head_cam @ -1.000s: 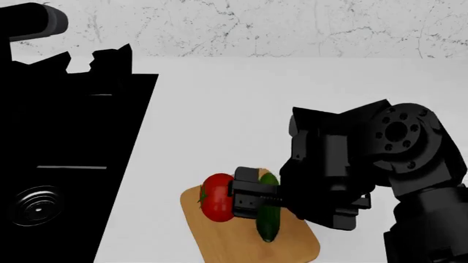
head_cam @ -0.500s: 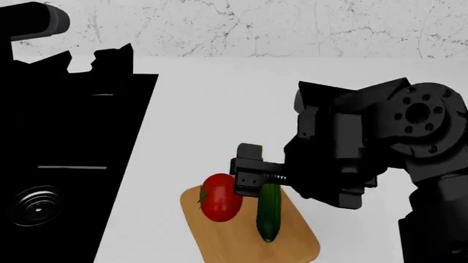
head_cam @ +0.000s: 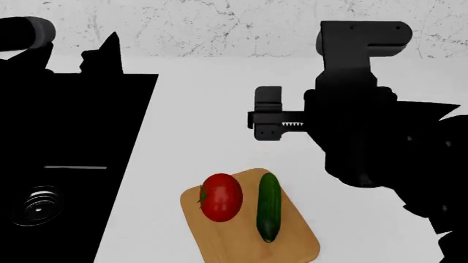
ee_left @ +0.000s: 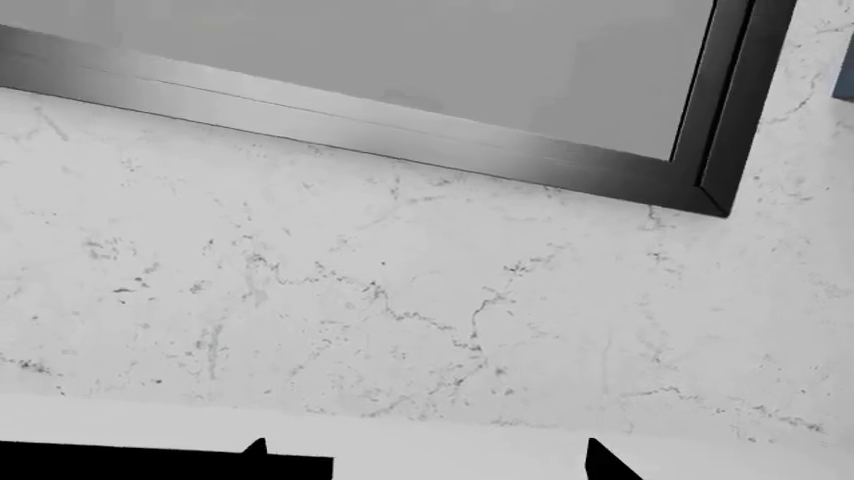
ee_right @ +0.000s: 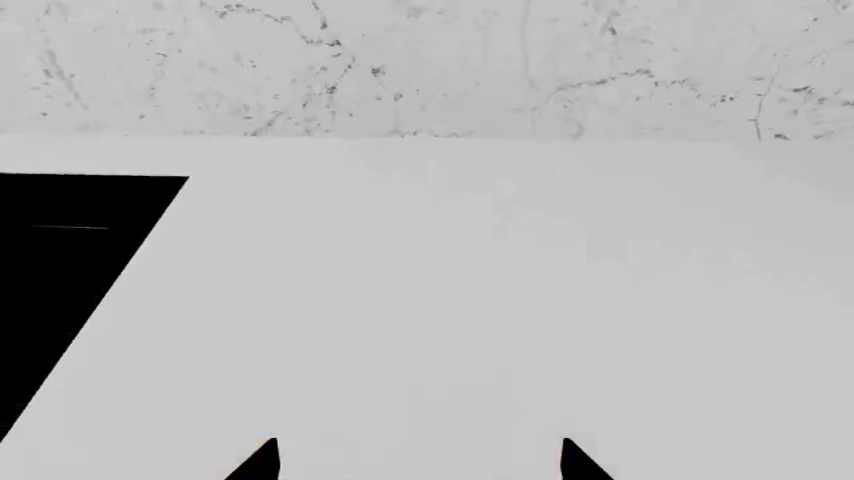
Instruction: Pick the vegetables from the sink and place them on the cutting board.
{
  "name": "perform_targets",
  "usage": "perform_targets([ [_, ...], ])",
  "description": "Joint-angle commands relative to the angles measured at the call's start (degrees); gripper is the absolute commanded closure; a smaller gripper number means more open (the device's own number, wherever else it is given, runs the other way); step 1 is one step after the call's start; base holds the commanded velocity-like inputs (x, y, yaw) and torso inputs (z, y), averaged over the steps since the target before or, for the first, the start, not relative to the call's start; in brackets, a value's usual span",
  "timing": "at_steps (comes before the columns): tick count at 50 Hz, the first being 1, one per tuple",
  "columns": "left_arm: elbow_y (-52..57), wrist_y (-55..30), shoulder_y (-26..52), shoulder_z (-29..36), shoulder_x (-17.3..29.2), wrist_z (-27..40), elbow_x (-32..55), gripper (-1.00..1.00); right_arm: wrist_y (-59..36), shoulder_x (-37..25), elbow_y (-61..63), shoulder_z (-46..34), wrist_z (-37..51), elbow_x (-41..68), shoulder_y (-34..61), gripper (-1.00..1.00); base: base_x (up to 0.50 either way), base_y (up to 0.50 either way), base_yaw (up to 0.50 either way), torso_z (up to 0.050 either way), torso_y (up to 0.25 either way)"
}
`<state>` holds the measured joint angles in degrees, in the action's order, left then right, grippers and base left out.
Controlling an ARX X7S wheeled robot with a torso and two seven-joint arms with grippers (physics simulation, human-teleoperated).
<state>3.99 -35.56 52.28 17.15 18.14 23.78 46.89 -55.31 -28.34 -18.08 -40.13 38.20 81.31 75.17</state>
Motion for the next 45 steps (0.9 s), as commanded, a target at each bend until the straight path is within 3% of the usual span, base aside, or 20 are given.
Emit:
perform_targets([
  [1,2.2,11.8,-6.6,2.2,-0.7,-3.8,-11.7,-1.0,15.6,-2.8,13.1,4.0,-5.5,-10.0,-9.0,-1.0,0.0,0.0,0.0,0.0,0.0],
  [9,1.6,20.1,-10.3,4.3,-0.2,-2.8,-19.5,-1.0,27.4,-3.2,14.5,1.8,-12.8,-20.2,-15.2,-1.0,0.0,0.0,0.0,0.0,0.0],
  [16,3.6,29.2,-15.5,4.4,0.4,-1.8,-24.4,-1.0,35.9,-6.1,23.0,1.4,-11.9,-27.4,-21.2,-1.0,0.0,0.0,0.0,0.0,0.0],
  [25,7.2,36.5,-20.0,2.3,1.2,-3.1,-23.5,-1.0,42.7,-9.5,31.1,2.0,-9.4,-32.2,-28.1,-1.0,0.0,0.0,0.0,0.0,0.0],
  [45,24.1,33.2,-23.7,0.4,5.9,-0.1,-20.0,-1.0,44.6,-15.7,47.0,6.9,-0.6,-28.4,-33.0,-1.0,0.0,0.0,0.0,0.0,0.0],
])
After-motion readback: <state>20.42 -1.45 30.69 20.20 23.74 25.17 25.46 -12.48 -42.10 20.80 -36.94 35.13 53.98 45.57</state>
